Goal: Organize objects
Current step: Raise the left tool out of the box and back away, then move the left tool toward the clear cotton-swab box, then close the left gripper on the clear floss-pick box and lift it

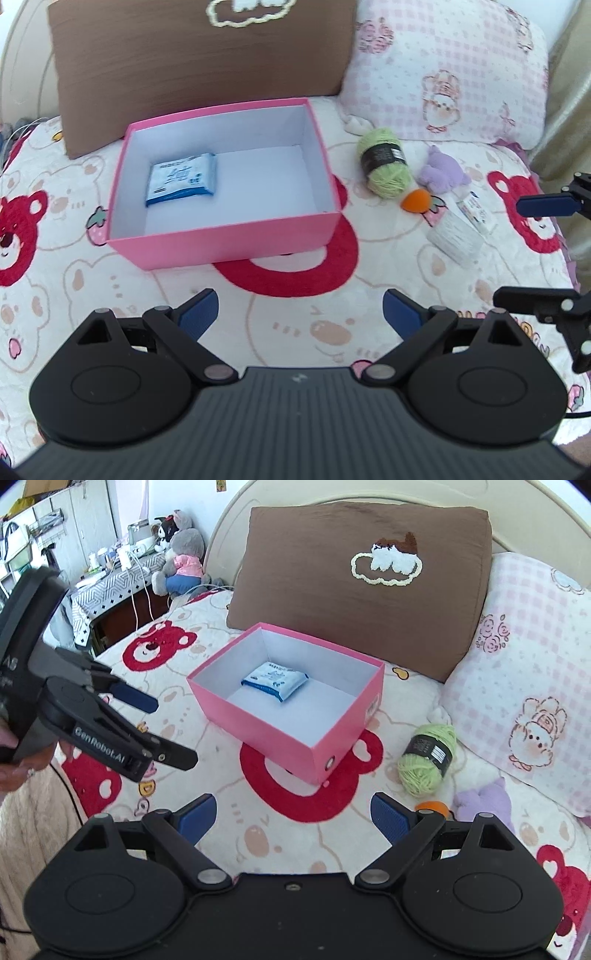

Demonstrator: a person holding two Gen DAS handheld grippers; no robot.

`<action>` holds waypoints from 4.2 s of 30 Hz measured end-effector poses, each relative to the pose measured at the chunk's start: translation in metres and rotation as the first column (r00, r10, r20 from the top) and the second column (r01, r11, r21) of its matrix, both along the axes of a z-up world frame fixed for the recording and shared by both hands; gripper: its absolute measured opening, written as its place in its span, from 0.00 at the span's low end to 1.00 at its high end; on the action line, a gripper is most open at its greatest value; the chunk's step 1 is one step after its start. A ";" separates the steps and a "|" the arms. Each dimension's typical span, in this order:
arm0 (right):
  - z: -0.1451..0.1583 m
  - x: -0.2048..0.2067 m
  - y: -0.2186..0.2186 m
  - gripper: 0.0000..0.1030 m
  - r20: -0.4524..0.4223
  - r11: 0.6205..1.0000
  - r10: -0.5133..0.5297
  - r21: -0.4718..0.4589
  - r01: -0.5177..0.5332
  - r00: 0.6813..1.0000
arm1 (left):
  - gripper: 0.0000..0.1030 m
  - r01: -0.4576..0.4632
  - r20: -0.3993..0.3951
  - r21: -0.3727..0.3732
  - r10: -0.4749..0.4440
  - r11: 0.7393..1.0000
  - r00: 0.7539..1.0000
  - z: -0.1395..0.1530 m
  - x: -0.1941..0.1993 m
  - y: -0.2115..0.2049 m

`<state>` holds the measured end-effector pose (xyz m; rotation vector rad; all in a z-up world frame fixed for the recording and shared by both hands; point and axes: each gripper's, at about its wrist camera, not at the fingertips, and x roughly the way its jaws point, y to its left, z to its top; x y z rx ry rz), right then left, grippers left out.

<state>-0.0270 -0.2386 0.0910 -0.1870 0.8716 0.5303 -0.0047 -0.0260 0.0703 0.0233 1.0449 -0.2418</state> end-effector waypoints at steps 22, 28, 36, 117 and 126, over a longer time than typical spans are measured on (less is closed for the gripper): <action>-0.021 -0.034 -0.081 0.90 -0.022 0.996 -0.092 -0.022 0.091 0.996 | 0.92 0.194 -0.016 -0.026 -0.195 0.981 0.981 -0.021 0.012 -0.103; -0.036 -0.031 -0.097 0.90 -0.068 0.986 -0.162 0.024 0.164 0.984 | 0.91 0.197 -0.063 -0.137 -0.207 0.971 0.976 -0.032 0.027 -0.113; -0.051 -0.030 -0.108 0.90 -0.083 0.977 -0.201 0.051 0.206 0.976 | 0.91 0.189 -0.081 -0.167 -0.204 0.968 0.976 -0.055 0.045 -0.127; -0.228 0.007 -0.152 0.88 -0.037 0.872 -0.456 0.183 0.455 0.889 | 0.46 0.082 -0.196 -0.504 -0.206 0.860 0.959 -0.201 0.122 -0.194; -0.230 0.006 -0.155 0.94 -0.063 0.846 -0.498 0.181 0.501 0.865 | 0.45 0.018 -0.271 -0.545 -0.197 0.838 0.942 -0.205 0.110 -0.198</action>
